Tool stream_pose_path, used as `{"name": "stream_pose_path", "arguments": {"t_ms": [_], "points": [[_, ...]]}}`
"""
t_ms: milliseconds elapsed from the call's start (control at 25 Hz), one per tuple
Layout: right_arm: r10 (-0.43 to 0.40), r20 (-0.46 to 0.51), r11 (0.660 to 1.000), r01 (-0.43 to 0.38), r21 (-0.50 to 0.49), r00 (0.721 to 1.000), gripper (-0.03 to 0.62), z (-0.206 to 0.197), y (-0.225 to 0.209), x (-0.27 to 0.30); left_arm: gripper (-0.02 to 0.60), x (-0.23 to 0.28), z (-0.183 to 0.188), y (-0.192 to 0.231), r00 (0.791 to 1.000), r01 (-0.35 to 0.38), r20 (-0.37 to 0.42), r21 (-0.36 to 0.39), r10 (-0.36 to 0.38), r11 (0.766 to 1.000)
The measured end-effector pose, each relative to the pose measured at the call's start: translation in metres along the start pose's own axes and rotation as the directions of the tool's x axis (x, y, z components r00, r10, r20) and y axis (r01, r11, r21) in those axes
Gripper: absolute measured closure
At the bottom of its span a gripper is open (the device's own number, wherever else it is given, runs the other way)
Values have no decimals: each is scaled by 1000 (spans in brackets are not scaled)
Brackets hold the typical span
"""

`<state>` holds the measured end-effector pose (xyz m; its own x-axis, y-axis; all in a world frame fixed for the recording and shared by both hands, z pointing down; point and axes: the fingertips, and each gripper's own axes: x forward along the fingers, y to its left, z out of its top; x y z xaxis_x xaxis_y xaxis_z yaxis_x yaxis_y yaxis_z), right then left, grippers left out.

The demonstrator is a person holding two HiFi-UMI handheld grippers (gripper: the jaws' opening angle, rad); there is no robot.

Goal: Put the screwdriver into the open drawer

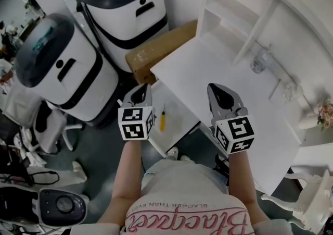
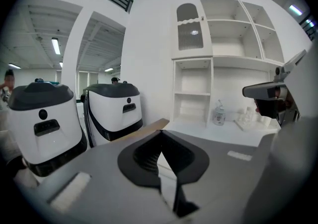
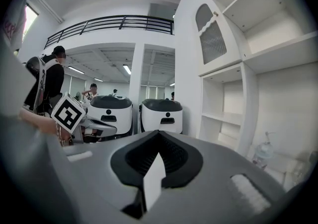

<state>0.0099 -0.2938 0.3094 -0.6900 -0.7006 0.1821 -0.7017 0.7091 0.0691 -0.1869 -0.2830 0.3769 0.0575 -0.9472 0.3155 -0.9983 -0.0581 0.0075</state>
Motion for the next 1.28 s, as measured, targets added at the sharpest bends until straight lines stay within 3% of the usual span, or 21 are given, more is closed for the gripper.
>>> {"name": "stream_pose_path", "arguments": {"t_ms": [240,600,1280], "points": [[-17,59,1000,17,-9,998,592,17,-1,0,563,-21,39,13,992,-36,121,28,32,999],[-14,127,999,19,-39,992,592,39,4,-6,564,-59,84,35,957,-86,281,50,69,995],[-44,230,996,60,-61,972,594,72,9,-20,563,-103,117,54,907,-127,413,71,86,989]]}}
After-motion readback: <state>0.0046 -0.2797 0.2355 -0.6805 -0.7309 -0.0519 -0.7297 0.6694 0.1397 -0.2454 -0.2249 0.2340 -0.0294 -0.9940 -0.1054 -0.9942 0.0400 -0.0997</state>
